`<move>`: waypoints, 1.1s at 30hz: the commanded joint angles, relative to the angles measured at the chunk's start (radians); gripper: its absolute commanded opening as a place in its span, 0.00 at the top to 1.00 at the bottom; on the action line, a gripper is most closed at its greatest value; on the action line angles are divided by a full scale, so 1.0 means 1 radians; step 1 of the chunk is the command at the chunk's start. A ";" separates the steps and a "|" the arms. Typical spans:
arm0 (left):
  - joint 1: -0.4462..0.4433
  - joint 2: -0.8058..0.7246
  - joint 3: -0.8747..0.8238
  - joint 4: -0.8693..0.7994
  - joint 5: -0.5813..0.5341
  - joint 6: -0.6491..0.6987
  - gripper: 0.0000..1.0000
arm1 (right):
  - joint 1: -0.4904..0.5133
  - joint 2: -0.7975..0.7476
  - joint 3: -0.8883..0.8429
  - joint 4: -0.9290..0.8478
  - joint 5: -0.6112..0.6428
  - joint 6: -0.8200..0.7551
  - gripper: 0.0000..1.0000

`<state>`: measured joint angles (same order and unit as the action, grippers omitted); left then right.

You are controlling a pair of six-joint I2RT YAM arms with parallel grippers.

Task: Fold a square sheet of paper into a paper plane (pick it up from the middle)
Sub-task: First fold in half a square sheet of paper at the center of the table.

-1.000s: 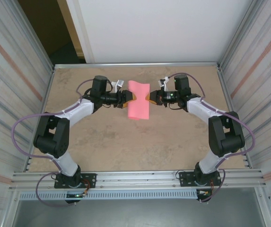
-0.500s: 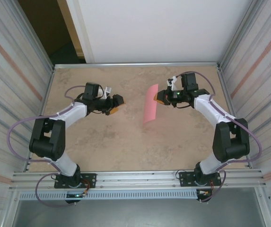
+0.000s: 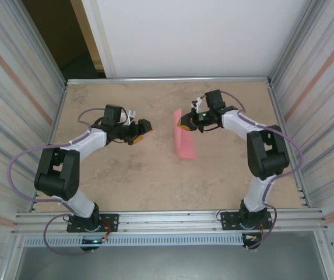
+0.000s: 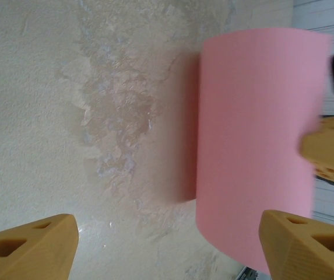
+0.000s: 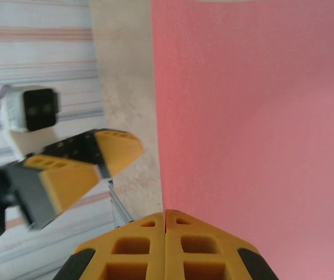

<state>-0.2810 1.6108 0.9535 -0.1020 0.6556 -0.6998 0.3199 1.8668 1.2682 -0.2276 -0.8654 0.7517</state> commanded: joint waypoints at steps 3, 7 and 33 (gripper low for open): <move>-0.043 0.003 0.000 -0.020 -0.024 0.013 0.17 | -0.025 0.071 0.017 0.081 -0.068 0.040 1.00; -0.099 0.065 0.048 -0.022 -0.029 0.004 0.17 | -0.068 0.103 0.008 0.093 -0.096 0.029 1.00; -0.197 0.209 0.191 0.035 -0.173 -0.080 0.24 | -0.051 0.203 0.075 0.030 -0.175 -0.071 1.00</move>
<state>-0.5179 1.9018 1.2011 -0.0910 0.5327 -0.7544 0.2253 2.0933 1.3125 -0.2169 -0.9958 0.6506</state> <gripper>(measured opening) 0.759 0.064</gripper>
